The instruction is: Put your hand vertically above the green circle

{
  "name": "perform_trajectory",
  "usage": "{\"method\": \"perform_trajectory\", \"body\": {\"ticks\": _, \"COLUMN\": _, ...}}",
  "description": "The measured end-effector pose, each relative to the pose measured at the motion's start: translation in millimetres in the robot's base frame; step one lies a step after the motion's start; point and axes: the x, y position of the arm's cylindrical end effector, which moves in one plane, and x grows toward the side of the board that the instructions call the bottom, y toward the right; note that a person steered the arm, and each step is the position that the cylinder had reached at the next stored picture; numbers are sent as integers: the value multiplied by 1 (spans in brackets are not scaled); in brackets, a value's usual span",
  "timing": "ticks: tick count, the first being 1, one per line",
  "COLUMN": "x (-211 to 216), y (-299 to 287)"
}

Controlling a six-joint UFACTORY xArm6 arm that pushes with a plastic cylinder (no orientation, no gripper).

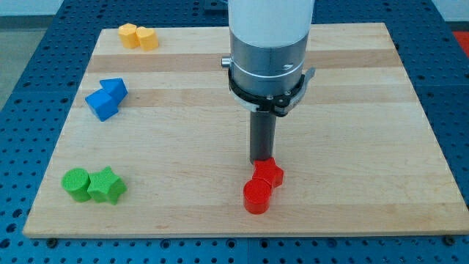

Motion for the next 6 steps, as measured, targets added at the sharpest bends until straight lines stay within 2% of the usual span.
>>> {"method": "perform_trajectory", "body": {"ticks": 2, "x": -6, "y": -18}}
{"method": "perform_trajectory", "body": {"ticks": 3, "x": -22, "y": -55}}
{"method": "perform_trajectory", "body": {"ticks": 6, "x": -34, "y": -204}}
